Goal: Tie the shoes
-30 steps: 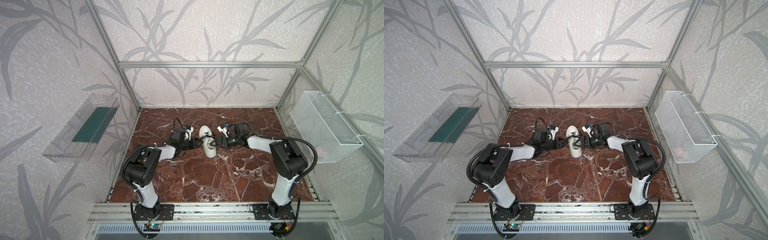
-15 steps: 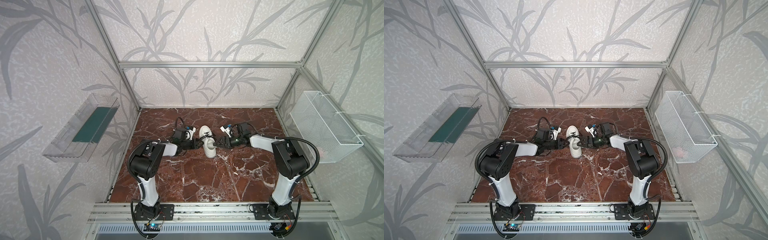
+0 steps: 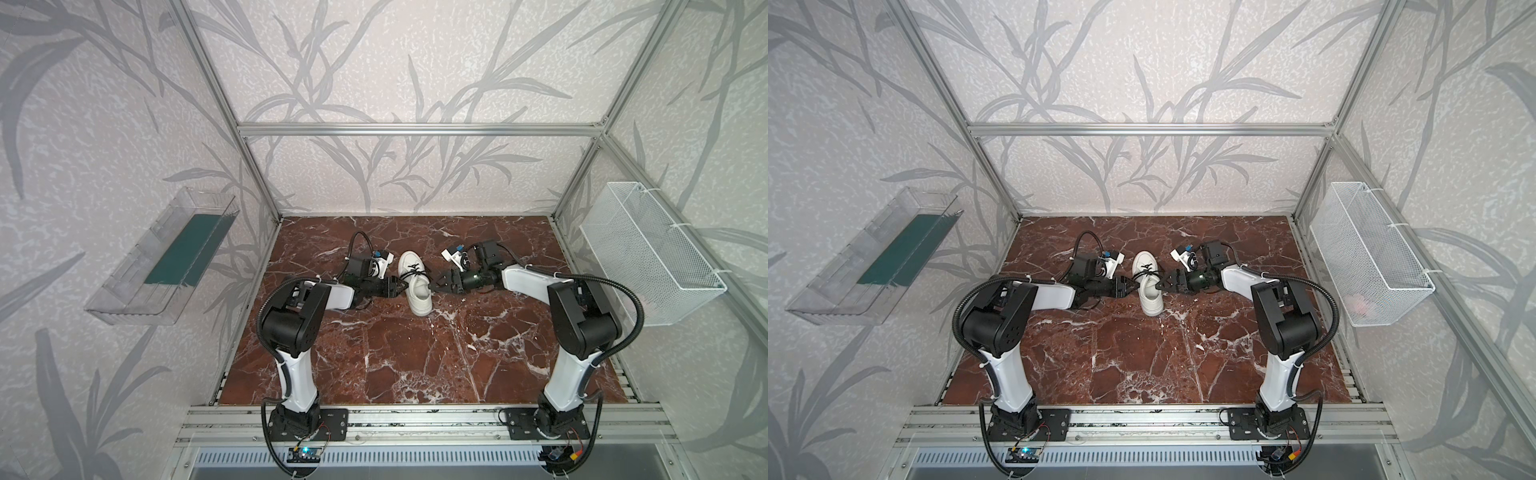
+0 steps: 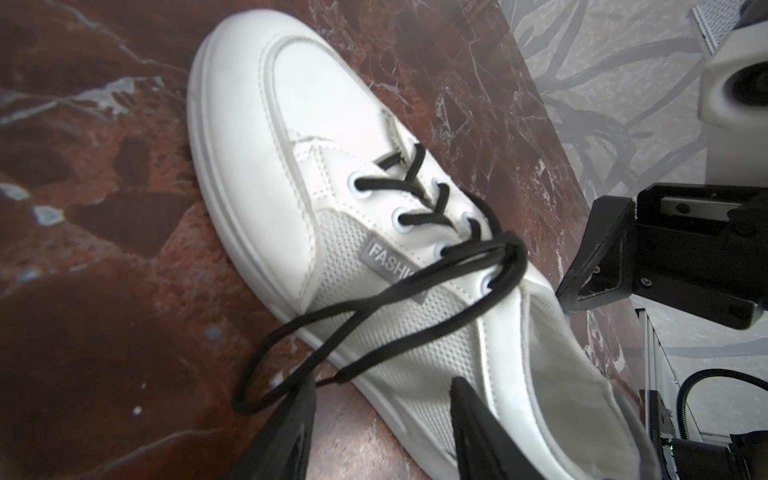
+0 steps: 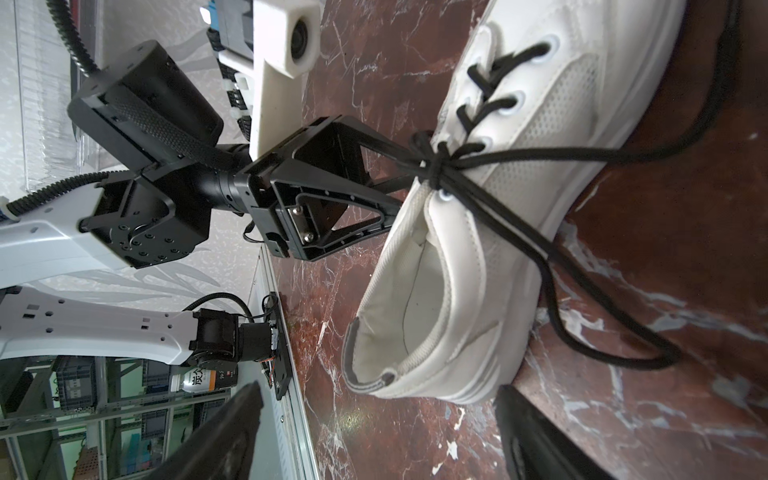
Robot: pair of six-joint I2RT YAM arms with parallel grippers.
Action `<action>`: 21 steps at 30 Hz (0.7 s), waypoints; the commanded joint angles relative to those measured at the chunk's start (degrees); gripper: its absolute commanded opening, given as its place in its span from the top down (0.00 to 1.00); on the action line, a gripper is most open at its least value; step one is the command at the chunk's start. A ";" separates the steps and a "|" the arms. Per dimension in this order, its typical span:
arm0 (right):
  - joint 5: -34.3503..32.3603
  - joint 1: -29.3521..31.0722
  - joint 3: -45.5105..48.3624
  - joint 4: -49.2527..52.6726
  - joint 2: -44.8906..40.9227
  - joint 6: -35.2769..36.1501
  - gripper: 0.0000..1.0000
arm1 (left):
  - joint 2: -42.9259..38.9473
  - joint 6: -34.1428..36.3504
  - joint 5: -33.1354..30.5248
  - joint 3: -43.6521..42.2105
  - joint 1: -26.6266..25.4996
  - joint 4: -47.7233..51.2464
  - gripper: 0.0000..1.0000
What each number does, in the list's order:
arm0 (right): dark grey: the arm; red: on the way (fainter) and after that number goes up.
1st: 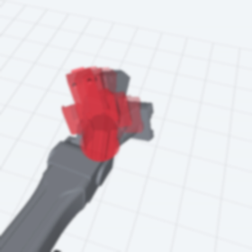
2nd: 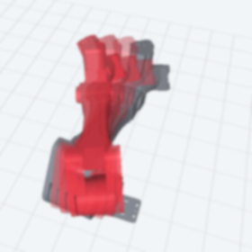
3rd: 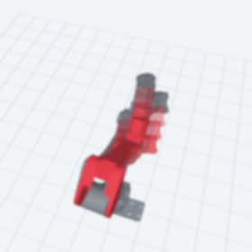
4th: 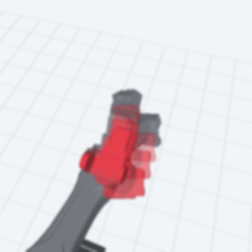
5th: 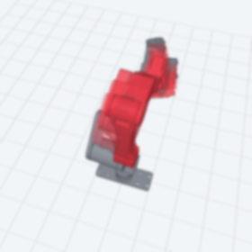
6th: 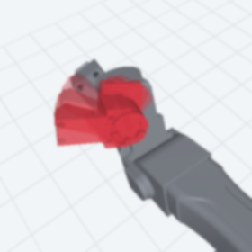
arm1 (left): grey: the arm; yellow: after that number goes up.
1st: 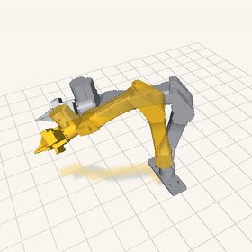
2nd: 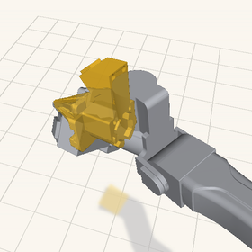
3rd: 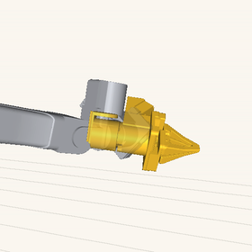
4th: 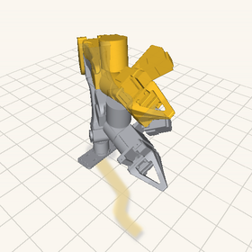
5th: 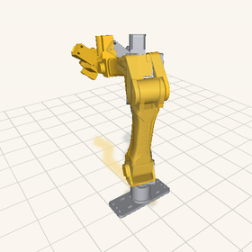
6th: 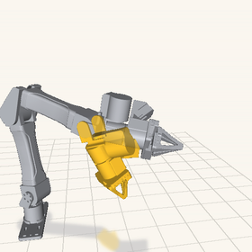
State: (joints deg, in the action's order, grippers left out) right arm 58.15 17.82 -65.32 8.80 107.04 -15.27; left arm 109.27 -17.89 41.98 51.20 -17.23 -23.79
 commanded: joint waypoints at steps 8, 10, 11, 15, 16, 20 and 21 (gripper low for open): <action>-0.08 0.11 -4.54 6.92 -1.31 3.27 0.15 | 4.13 -0.38 5.78 2.40 0.97 -8.07 0.49; -0.66 0.36 -4.72 7.11 -1.27 3.27 0.15 | 4.35 -0.22 6.01 2.21 0.97 -9.32 0.49; -0.58 0.50 -4.96 7.17 -1.19 3.29 0.15 | 4.32 -0.11 6.09 2.34 0.97 -9.57 0.50; -0.83 1.32 -6.75 8.90 -0.38 4.37 0.16 | 3.78 0.38 6.13 2.36 1.06 -9.02 0.56; -1.14 1.59 -7.29 9.32 -0.10 4.66 0.16 | 3.49 0.32 5.70 2.13 1.06 -9.16 0.58; -5.41 2.76 -9.53 10.15 0.70 4.30 0.16 | 2.40 -0.74 4.51 -0.15 1.06 -12.71 0.60; -6.96 3.19 -9.89 10.00 0.79 3.58 0.16 | 2.28 -0.75 4.60 -0.43 1.06 -13.10 0.61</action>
State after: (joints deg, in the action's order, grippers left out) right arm 54.76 20.03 -73.25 17.21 107.24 -11.90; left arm 113.01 -18.22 46.57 51.99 -16.36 -32.97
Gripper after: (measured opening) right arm 0.838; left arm 0.395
